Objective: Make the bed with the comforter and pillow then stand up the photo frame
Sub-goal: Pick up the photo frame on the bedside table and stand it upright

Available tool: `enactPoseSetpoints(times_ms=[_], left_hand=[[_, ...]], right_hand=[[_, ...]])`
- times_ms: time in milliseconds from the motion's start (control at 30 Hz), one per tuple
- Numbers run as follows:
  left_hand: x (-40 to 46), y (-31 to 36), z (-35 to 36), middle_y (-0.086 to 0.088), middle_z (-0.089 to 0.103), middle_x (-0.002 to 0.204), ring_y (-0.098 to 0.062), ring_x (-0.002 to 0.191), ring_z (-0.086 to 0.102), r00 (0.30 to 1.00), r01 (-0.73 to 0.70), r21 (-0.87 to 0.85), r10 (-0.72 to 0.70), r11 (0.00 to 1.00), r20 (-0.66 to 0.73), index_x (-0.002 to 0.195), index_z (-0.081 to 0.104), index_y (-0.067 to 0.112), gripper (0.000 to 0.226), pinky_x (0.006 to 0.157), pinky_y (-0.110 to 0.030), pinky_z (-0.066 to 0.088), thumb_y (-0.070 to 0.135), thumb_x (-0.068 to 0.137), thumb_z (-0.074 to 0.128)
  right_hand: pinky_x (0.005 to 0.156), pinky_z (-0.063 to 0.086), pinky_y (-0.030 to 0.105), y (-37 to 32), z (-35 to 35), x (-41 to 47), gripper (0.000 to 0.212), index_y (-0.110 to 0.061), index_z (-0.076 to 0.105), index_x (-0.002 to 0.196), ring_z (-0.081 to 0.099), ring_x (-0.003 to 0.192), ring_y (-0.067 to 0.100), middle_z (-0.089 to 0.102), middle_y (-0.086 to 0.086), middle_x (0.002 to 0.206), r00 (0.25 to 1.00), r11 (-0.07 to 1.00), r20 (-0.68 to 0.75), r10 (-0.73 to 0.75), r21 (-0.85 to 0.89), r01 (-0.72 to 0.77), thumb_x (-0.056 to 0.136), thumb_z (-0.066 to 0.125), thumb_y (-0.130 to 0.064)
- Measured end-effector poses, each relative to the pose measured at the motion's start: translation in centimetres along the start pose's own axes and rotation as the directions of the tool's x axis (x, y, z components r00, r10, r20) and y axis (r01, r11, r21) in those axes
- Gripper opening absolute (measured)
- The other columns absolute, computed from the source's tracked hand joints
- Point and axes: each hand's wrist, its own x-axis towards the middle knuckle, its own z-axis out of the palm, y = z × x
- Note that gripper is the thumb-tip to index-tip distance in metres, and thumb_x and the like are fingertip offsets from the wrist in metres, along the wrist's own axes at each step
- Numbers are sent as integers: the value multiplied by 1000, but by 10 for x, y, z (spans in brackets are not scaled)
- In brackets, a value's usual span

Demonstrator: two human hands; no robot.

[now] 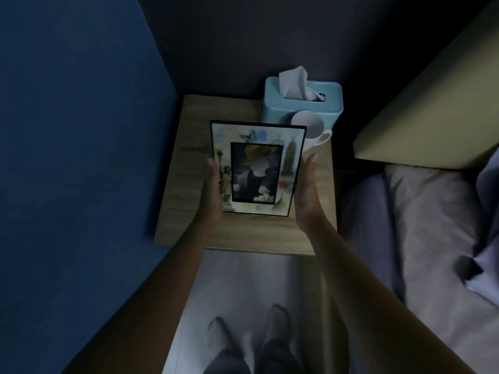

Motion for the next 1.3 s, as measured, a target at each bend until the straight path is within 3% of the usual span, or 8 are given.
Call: enactPoseSetpoints(times_ms=[133, 267, 333, 433, 600, 700, 833, 1300], left_hand=[[-21, 4, 6, 5, 46, 146, -17, 136, 42, 1000, 9, 63, -7, 998, -28, 147, 37, 28, 97, 114, -43, 32, 87, 71, 42], [-35, 7, 13, 17, 34, 132, -3, 128, 36, 998, -53, 92, 57, 994, -42, 150, 25, 18, 55, 89, -6, 36, 46, 102, 19], [-36, -1, 11, 15, 35, 132, 1, 123, 37, 997, -63, 93, 68, 994, -44, 150, 23, 16, 52, 91, -10, 34, 40, 104, 17], [-35, -11, 3, 14, 39, 137, 9, 115, 47, 993, -96, 123, 104, 988, -57, 146, 29, 20, 58, 94, -12, 37, 53, 100, 24], [-34, -17, -6, 2, 48, 145, -12, 130, 48, 998, -41, 116, 46, 992, -39, 146, 38, 25, 101, 113, -41, 34, 89, 68, 38], [-33, -21, -9, 5, 51, 143, -15, 131, 48, 997, -14, 88, 20, 996, -76, 145, 41, 28, 110, 114, -46, 33, 96, 58, 43], [-31, -24, -10, 7, 48, 145, -15, 133, 45, 994, 40, 41, -36, 998, -103, 145, 41, 33, 106, 115, -46, 29, 96, 60, 38], [-28, -27, -15, 9, 45, 147, -15, 136, 41, 991, 114, 25, -112, 993, -70, 144, 40, 37, 105, 117, -46, 26, 97, 59, 38]], right_hand=[[108, 38, 38, 17, -1, 1, 63, -24, 40, 143, 51, 128, 14, 54, 0, 139, 1000, 999, -21, 18, 35, -18, 95, 16, -58], [92, 50, 20, 35, -6, -4, 57, -29, 43, 138, 57, 118, 3, 58, -7, 132, 999, 999, -18, 38, 37, -38, 98, 10, -52], [86, 51, 17, 38, -6, -6, 61, -28, 41, 141, 58, 115, 2, 58, -7, 132, 998, 997, -4, 61, 42, -61, 96, 11, -56], [84, 53, 18, 41, -4, -7, 57, -28, 43, 138, 61, 109, -1, 60, -11, 126, 997, 995, -4, 76, 67, -75, 99, 9, -52], [83, 53, 15, 45, -2, -8, 60, -24, 41, 142, 58, 117, 6, 57, -4, 134, 997, 996, -45, 61, 67, -57, 98, 14, -54], [102, 46, 31, 49, -2, -12, 63, -24, 39, 144, 52, 127, 14, 53, -1, 139, 995, 996, -88, 48, 84, -40, 95, 19, -58], [106, 44, 41, 58, -2, -20, 61, -20, 41, 142, 53, 126, 18, 55, 4, 137, 992, 995, -102, 73, 82, -65, 97, 19, -55], [76, 54, 14, 58, 1, -27, 60, -17, 46, 138, 59, 117, 16, 60, 5, 129, 991, 992, -78, 108, 76, -102, 98, 20, -53]])
